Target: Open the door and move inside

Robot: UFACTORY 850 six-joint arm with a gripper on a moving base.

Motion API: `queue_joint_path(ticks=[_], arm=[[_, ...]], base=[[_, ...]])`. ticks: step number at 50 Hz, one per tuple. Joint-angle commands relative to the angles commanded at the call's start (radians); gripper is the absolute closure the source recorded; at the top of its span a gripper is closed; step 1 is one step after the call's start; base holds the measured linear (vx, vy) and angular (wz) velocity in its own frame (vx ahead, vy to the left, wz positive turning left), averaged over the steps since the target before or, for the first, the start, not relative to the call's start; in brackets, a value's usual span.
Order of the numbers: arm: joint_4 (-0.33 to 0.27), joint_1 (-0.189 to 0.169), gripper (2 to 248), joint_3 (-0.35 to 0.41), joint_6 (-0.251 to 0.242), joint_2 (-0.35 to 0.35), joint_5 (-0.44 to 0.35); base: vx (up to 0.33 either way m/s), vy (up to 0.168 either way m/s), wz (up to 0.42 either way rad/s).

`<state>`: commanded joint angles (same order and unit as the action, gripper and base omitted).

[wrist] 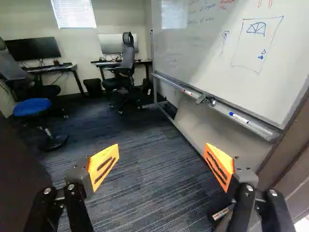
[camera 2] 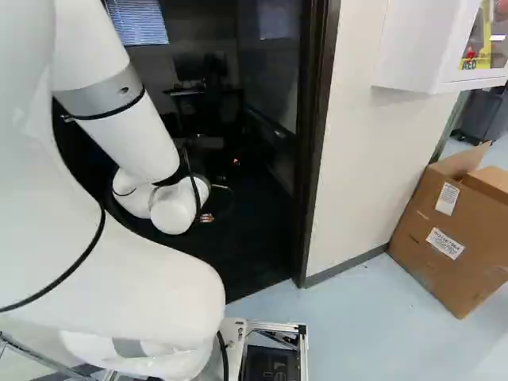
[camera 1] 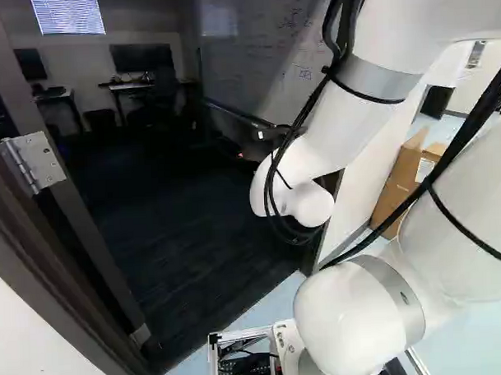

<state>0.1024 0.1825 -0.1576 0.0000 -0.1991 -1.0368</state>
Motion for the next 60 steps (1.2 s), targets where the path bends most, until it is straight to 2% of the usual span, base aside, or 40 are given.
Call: queue_joint_path(ticks=[38, 60], arm=[[0.000, 0.000, 3, 0.000, 0.000, 0.000, 0.000], [0.000, 0.000, 3, 0.000, 0.000, 0.000, 0.000]], base=[[0.074, 0.002, -0.005], [0.096, 0.031, 0.145]])
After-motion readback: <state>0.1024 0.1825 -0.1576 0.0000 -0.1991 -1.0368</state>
